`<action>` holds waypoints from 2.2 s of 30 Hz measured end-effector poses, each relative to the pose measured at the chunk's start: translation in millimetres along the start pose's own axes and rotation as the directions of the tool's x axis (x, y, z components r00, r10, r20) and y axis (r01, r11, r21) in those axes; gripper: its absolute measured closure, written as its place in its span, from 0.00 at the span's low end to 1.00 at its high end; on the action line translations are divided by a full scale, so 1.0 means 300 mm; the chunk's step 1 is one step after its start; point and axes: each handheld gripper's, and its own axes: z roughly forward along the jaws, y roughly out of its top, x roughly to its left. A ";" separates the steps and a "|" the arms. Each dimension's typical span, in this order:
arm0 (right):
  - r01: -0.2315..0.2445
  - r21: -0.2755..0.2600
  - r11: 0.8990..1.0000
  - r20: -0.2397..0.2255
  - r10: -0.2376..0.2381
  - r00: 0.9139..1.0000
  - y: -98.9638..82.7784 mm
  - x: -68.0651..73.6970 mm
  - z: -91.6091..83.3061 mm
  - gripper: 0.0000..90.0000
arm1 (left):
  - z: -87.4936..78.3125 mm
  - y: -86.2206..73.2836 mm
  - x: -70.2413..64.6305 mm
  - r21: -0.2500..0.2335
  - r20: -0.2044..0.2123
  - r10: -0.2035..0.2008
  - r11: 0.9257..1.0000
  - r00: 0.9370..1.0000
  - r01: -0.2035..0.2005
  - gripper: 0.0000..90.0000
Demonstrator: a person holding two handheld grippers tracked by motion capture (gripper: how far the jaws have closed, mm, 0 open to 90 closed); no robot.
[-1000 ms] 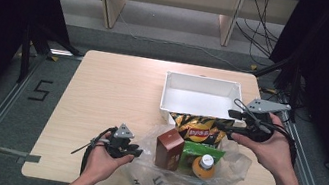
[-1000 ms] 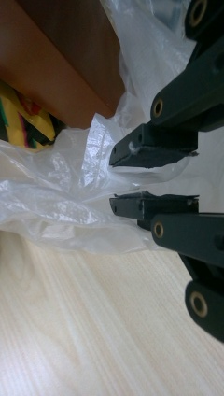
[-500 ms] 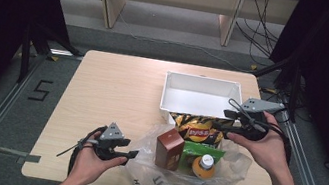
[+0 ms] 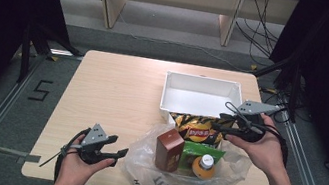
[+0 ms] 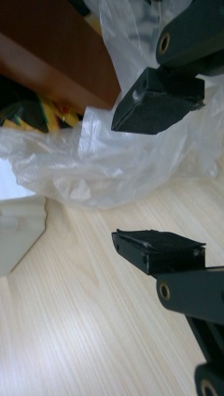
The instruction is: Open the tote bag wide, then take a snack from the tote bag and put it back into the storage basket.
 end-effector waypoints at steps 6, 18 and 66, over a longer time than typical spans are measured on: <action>0.042 0.009 0.999 0.003 -0.042 0.999 -0.007 -0.001 0.010 0.68 | 0.000 -0.015 0.005 -0.004 -0.035 -0.018 1.000 0.999 0.018 0.44; 0.137 0.009 0.991 -0.006 -0.136 0.991 -0.011 0.007 0.011 0.92 | 0.011 -0.019 0.014 -0.009 -0.039 0.002 1.000 0.999 -0.002 0.44; 0.209 -0.242 0.947 0.054 -0.202 0.978 0.000 0.056 -0.111 1.00 | 0.028 -0.029 0.002 -0.024 -0.052 -0.013 1.000 0.999 0.012 0.44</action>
